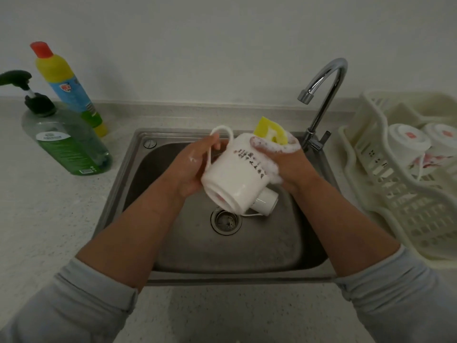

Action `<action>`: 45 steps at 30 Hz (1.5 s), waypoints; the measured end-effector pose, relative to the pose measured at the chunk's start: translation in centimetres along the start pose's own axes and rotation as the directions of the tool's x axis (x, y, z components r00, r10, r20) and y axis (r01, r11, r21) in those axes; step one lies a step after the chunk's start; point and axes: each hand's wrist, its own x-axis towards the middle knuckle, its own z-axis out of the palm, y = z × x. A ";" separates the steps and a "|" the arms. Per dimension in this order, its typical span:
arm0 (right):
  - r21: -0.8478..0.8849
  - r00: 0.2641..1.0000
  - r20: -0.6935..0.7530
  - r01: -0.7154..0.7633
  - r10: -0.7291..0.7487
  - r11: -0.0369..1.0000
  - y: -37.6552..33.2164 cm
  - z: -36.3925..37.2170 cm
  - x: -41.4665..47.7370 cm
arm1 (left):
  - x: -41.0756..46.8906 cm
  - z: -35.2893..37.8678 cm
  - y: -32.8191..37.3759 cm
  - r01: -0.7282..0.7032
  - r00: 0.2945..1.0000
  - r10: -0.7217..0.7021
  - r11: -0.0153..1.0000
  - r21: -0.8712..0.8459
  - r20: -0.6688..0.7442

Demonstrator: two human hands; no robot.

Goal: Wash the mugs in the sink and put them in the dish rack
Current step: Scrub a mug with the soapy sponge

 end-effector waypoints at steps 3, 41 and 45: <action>-0.094 1.000 -0.008 0.000 0.000 0.996 0.2 0.4 0.1 | -0.1 0.5 0.3 0.067 0.998 -0.068 0.984 -0.167 0.002; -0.898 0.875 0.302 0.394 -0.378 0.194 4.1 3.0 -0.1 | -0.3 4.2 -0.1 -0.274 0.818 0.175 0.956 -0.103 -0.547; -0.827 0.903 0.118 0.319 -0.412 0.463 4.1 1.3 -1.8 | -0.7 3.4 -0.1 -0.315 0.847 0.162 0.920 -0.233 -0.506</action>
